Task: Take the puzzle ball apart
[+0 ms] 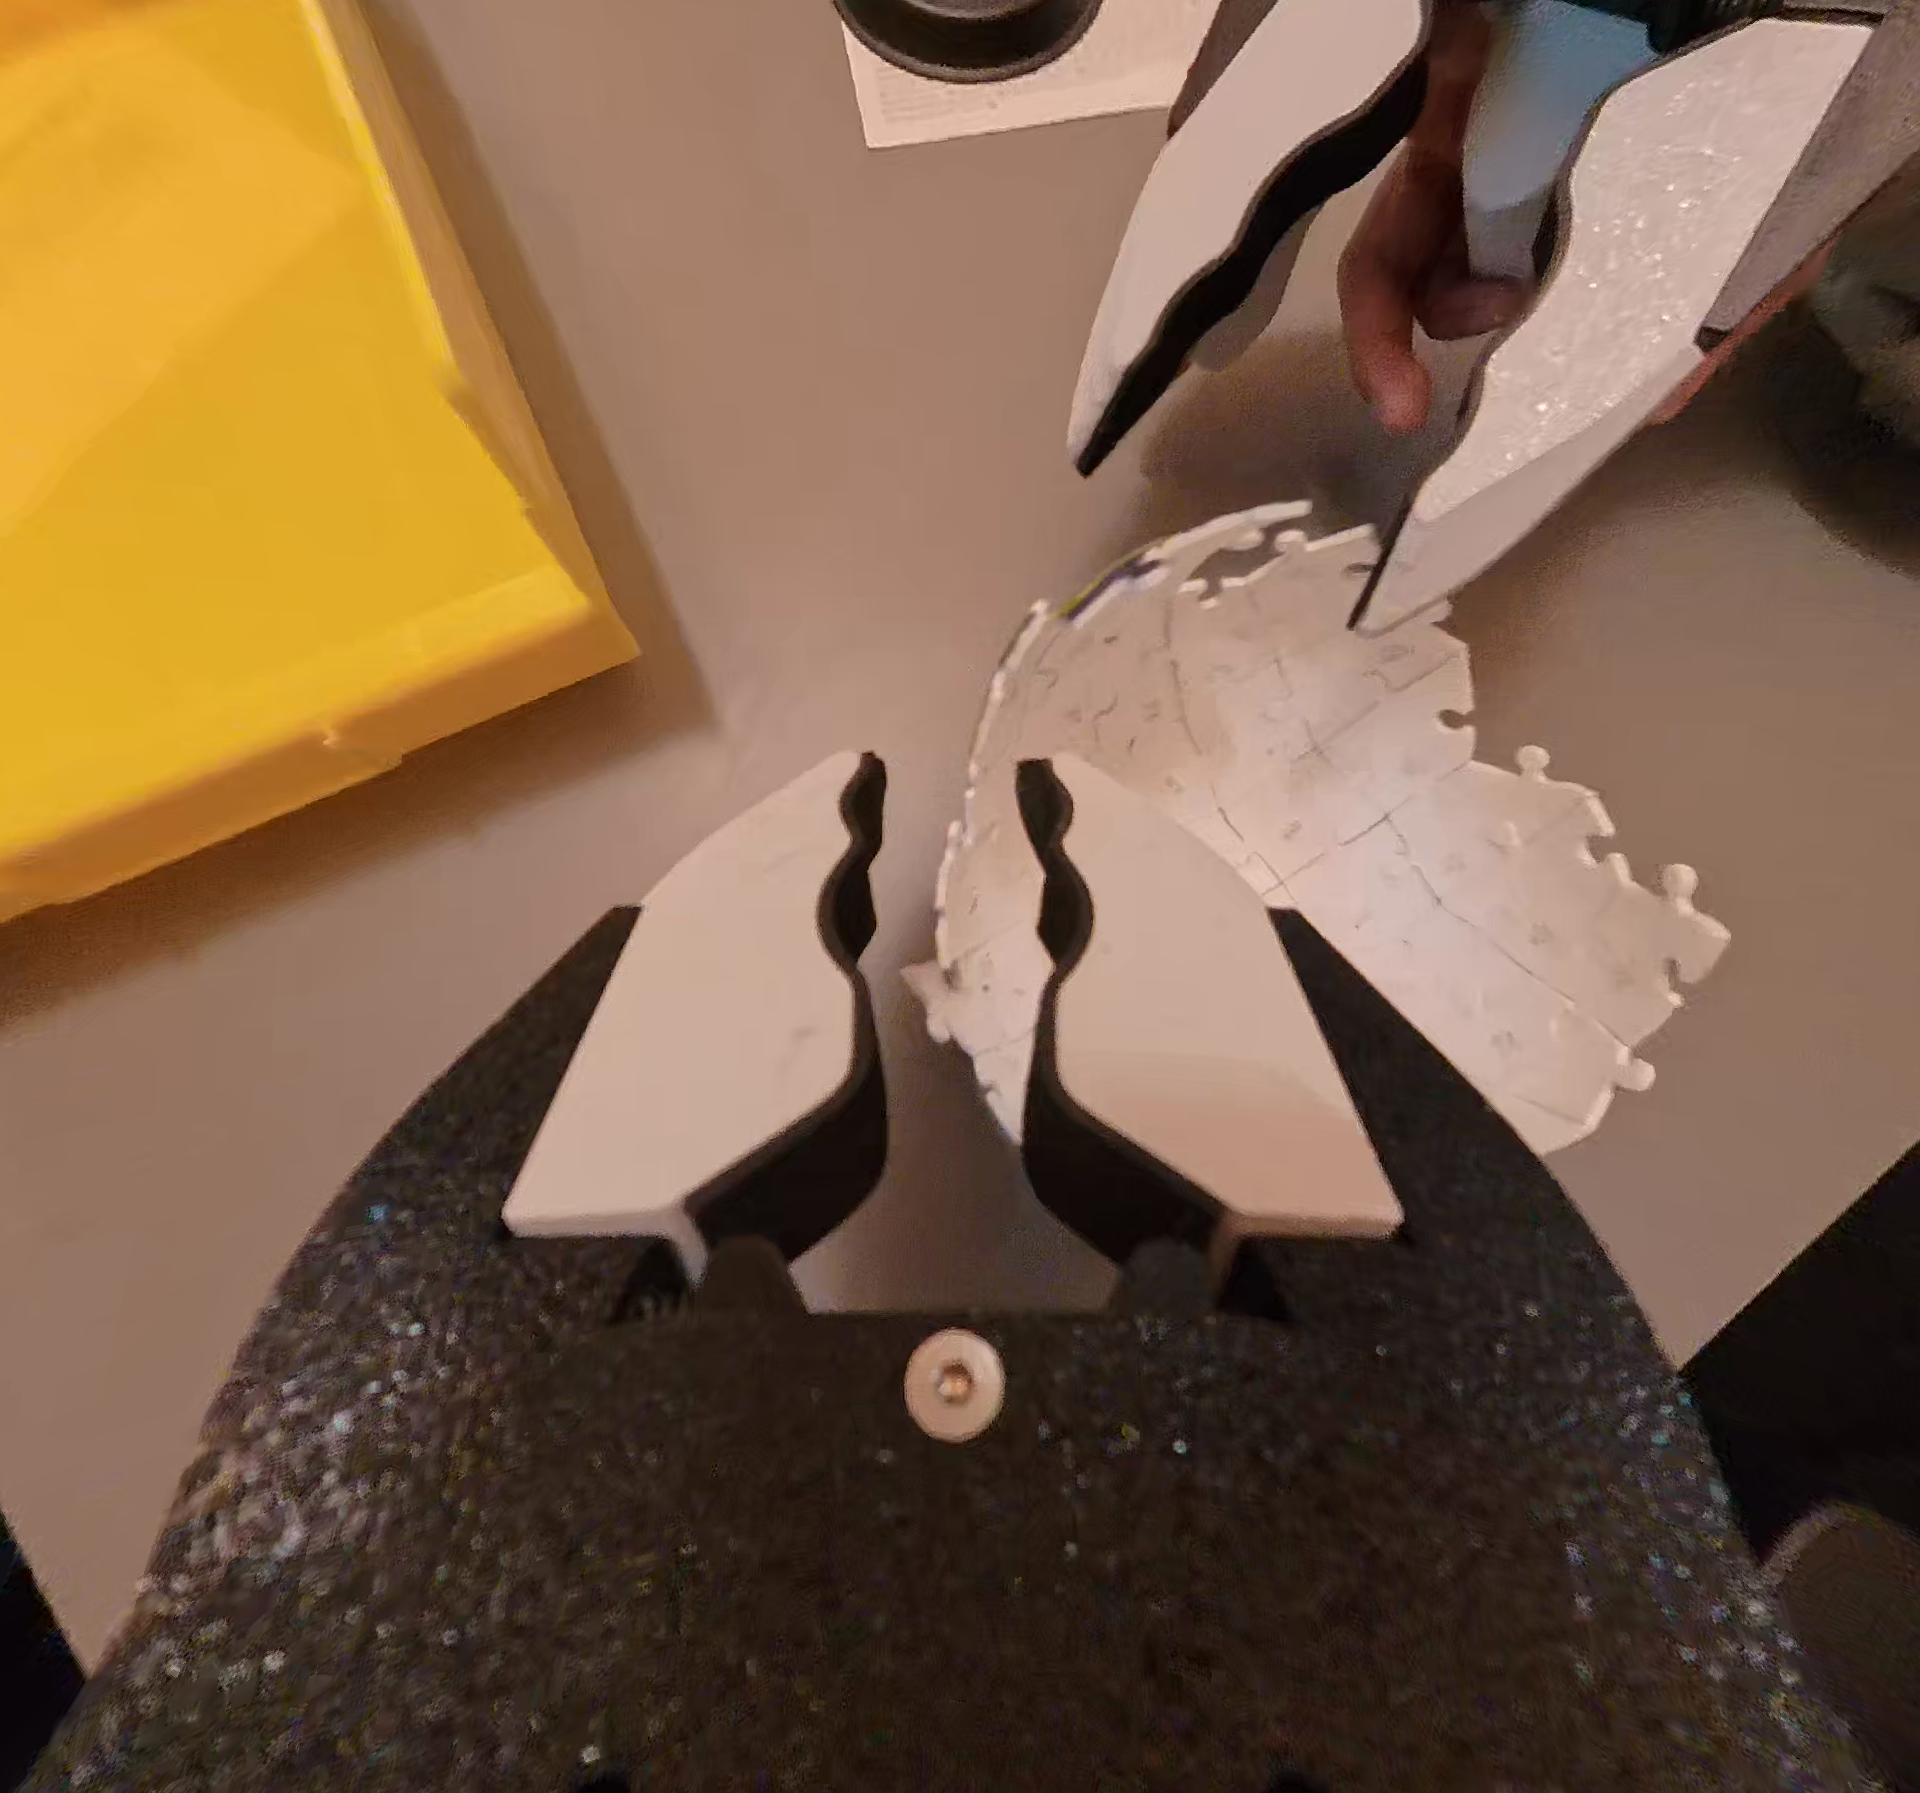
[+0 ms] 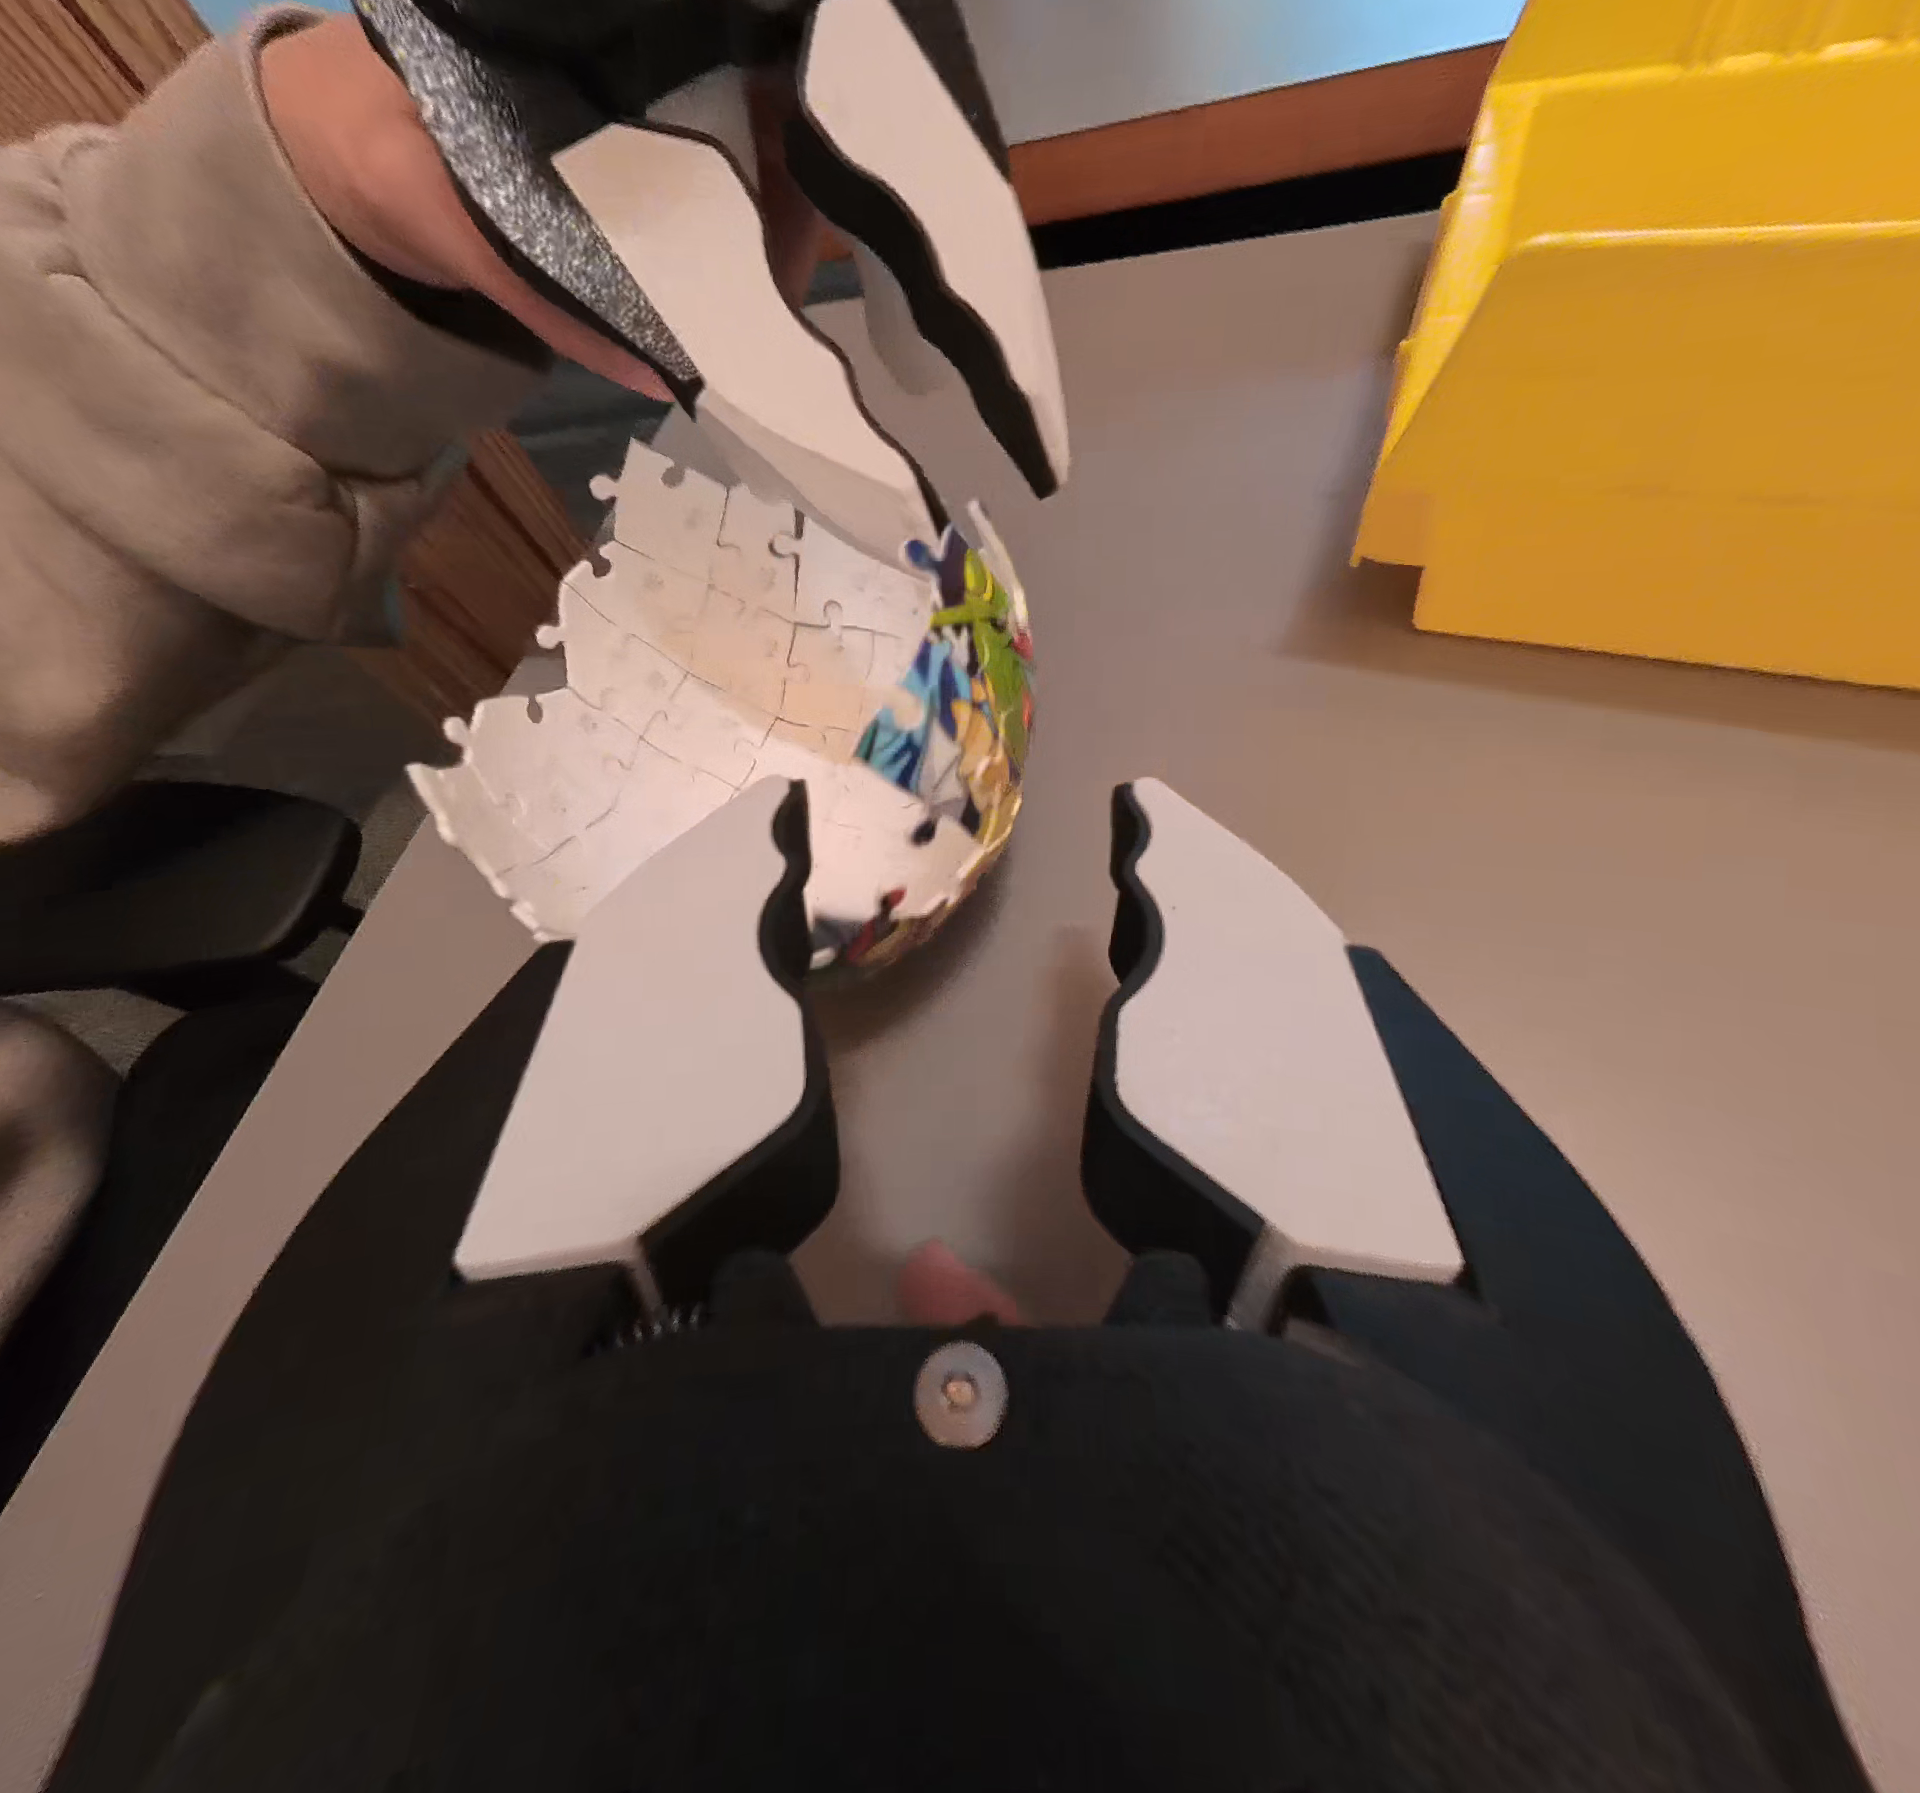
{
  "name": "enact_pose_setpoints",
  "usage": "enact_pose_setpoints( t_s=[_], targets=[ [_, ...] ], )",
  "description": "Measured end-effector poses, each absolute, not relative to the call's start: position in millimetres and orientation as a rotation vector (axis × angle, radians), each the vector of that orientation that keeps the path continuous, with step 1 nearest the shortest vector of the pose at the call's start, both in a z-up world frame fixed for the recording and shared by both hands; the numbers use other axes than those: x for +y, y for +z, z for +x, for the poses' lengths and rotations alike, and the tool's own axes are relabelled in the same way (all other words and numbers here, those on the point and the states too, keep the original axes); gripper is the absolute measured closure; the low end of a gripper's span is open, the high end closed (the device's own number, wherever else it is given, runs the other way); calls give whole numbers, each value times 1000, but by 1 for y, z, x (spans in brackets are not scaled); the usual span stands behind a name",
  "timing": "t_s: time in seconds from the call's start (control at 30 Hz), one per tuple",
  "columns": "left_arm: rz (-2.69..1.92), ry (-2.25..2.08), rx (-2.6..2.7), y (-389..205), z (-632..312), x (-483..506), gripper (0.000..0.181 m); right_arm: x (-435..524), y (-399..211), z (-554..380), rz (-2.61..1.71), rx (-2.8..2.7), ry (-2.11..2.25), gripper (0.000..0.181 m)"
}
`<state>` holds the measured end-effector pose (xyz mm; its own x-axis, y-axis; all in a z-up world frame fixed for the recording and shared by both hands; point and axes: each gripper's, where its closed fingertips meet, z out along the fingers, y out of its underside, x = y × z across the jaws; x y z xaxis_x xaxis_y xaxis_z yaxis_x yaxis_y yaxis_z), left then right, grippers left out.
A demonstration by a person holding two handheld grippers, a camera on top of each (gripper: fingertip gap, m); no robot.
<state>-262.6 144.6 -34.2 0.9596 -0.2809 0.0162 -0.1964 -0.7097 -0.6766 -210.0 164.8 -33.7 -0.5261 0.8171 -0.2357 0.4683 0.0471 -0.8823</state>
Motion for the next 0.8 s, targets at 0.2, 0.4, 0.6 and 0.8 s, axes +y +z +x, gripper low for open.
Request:
enact_pose_setpoints(
  t_s=[0.2,0.4,0.6,0.8],
  targets=[
    [-2411,-100,488,-35,-258,152,158,167,-39,-217,-1283,-2051,1341,143],
    [-2459,-41,594,-39,-261,156,156,168,-38,-221,-1279,-2034,1336,148],
    [-2437,-29,757,-32,-258,163,154,170,-39,-219,-1271,-2050,1287,148],
    [-2443,5,925,-42,-253,159,162,171,-42,-219,-1267,-2067,1212,148]
  ],
)
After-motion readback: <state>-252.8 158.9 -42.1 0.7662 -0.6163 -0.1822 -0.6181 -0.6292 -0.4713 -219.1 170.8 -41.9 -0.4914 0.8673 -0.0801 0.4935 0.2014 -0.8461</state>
